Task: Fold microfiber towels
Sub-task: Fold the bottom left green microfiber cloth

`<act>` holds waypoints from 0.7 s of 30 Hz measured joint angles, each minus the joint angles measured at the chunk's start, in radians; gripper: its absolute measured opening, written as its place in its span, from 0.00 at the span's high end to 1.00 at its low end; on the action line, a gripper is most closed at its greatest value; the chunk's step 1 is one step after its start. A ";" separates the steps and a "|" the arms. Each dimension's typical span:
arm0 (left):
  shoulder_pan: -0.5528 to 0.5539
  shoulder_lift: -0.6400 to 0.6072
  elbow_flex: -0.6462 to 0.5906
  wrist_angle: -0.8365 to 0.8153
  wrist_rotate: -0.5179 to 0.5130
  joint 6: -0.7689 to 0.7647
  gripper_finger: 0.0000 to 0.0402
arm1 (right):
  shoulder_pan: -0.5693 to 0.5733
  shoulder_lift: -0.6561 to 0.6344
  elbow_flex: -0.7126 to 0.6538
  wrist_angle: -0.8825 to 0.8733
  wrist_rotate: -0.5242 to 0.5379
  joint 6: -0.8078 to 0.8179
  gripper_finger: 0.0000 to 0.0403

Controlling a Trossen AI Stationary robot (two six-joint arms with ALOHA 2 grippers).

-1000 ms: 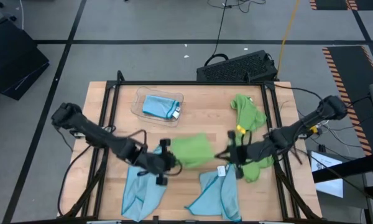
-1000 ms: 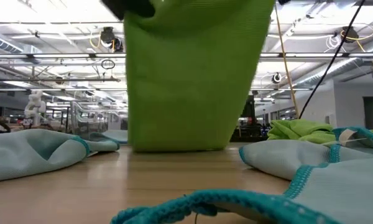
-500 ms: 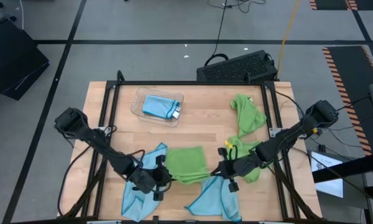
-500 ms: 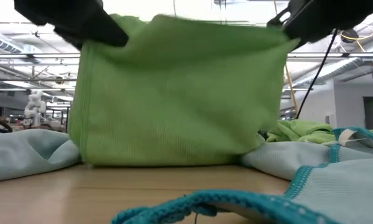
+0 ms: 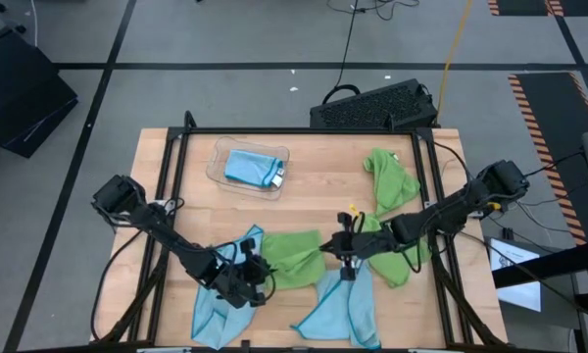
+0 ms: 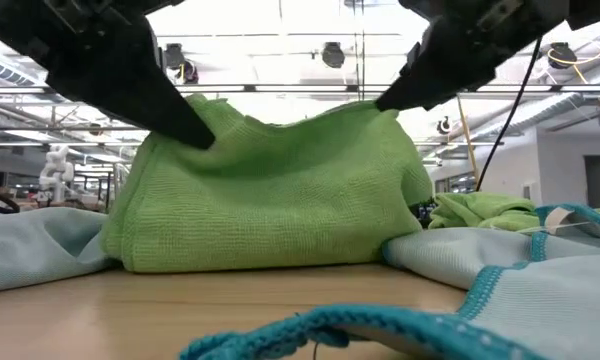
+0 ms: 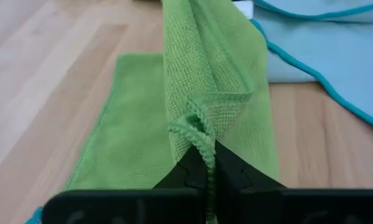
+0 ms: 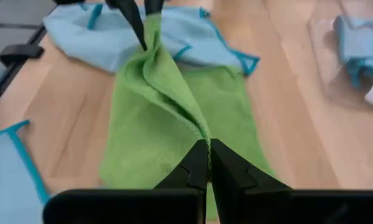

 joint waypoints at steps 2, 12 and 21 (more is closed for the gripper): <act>-0.001 -0.011 0.000 0.013 -0.002 0.016 0.97 | 0.004 -0.003 0.000 0.025 -0.003 -0.018 0.99; 0.046 -0.263 0.031 0.027 -0.228 0.393 0.98 | -0.051 -0.246 0.007 0.062 0.046 -0.295 0.99; 0.174 -0.454 0.034 0.050 -0.051 0.559 0.99 | -0.133 -0.496 0.009 -0.073 -0.037 -0.255 0.99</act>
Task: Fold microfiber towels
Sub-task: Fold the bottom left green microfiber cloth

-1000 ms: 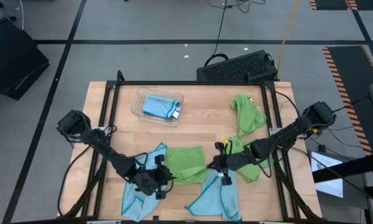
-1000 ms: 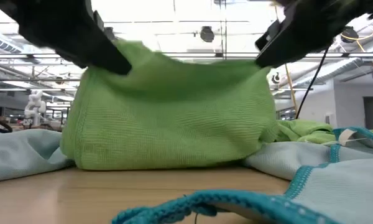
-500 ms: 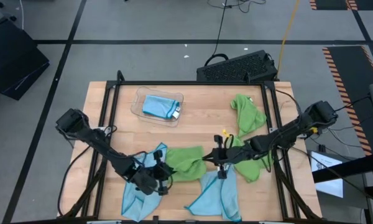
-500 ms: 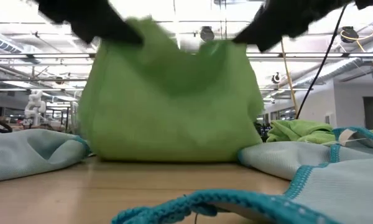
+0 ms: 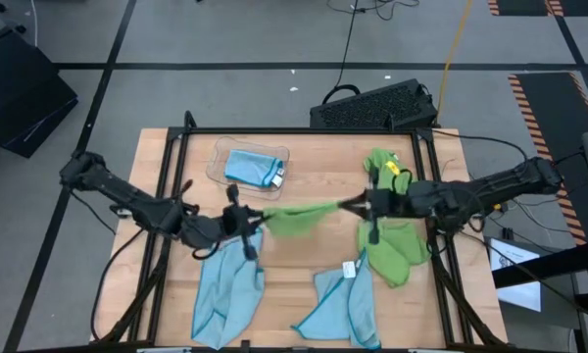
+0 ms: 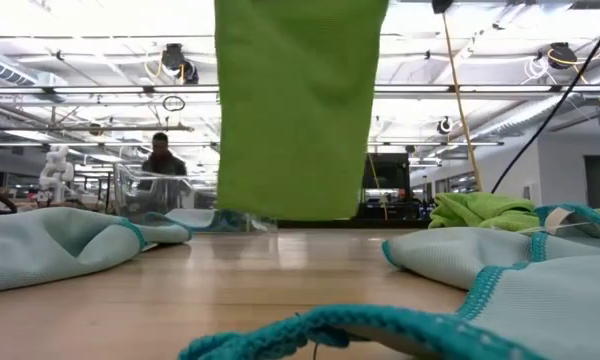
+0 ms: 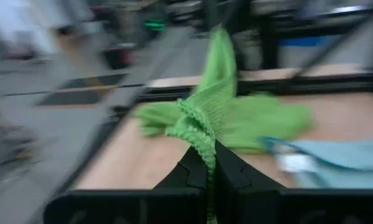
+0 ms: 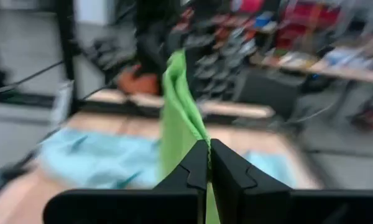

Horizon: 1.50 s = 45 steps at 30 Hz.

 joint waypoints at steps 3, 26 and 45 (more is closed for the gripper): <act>-0.013 0.020 -0.004 -0.039 0.139 -0.049 0.99 | 0.041 0.008 -0.012 -0.120 -0.018 0.094 0.99; -0.178 0.357 -0.029 -0.090 0.079 -0.507 0.99 | 0.154 0.330 -0.201 0.231 -0.071 0.276 0.99; -0.048 0.367 -0.191 -0.062 -0.011 -0.686 0.98 | -0.092 0.522 -0.201 0.365 -0.037 0.176 0.99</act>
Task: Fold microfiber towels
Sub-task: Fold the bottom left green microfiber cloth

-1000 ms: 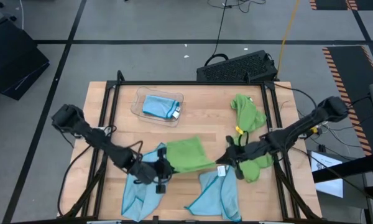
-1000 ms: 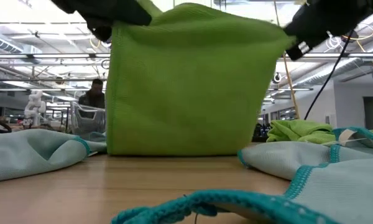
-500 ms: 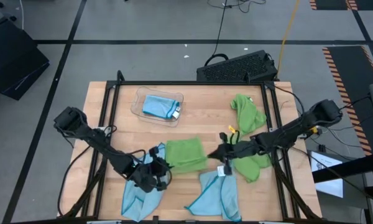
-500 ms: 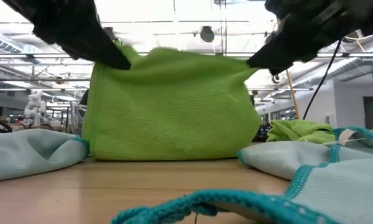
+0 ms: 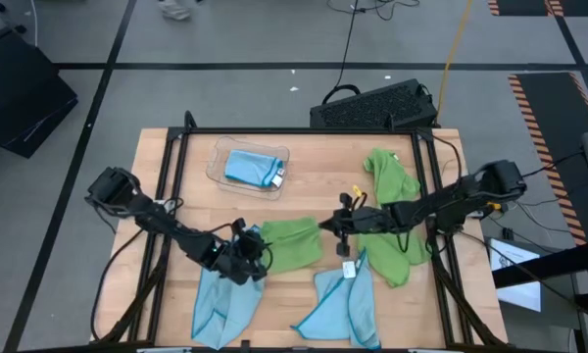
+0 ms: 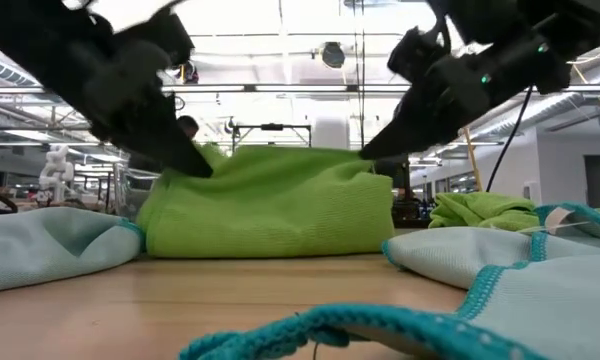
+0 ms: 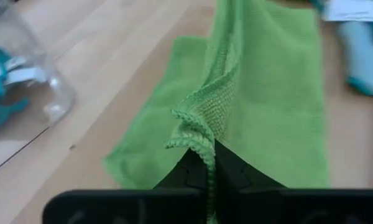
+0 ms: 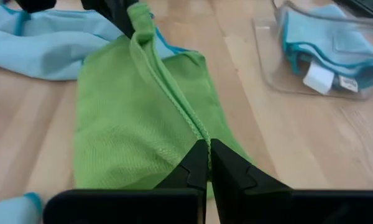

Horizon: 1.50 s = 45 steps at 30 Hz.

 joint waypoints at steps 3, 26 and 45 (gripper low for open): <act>0.021 0.000 -0.023 0.026 -0.003 -0.017 0.96 | -0.012 0.021 0.000 0.008 0.000 0.000 0.99; 0.030 -0.019 -0.040 0.061 -0.008 -0.028 0.73 | -0.017 -0.003 0.000 0.002 0.095 0.046 0.62; 0.084 -0.092 -0.028 0.431 0.001 0.335 0.70 | 0.132 0.081 0.000 0.163 -0.138 0.138 0.80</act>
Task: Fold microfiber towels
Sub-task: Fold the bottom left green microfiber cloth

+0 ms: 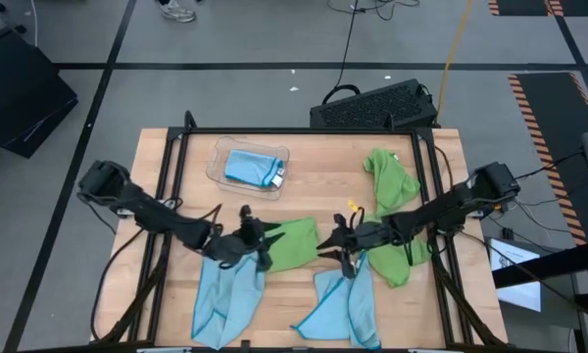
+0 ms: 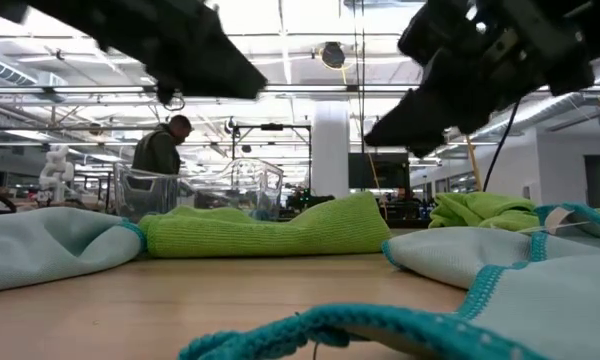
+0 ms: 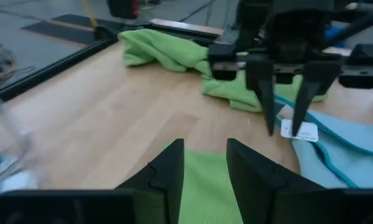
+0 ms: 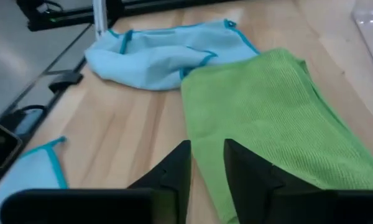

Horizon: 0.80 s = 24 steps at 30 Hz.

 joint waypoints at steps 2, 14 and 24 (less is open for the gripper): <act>0.037 0.052 0.001 0.064 0.057 0.038 0.70 | -0.005 0.038 0.000 0.026 0.001 0.004 0.84; 0.178 0.314 0.000 0.053 0.264 -0.014 0.70 | -0.011 0.214 0.002 0.114 -0.002 0.065 0.99; 0.205 0.345 0.000 0.042 0.248 -0.058 0.70 | -0.013 0.220 0.005 -0.010 -0.093 0.118 0.99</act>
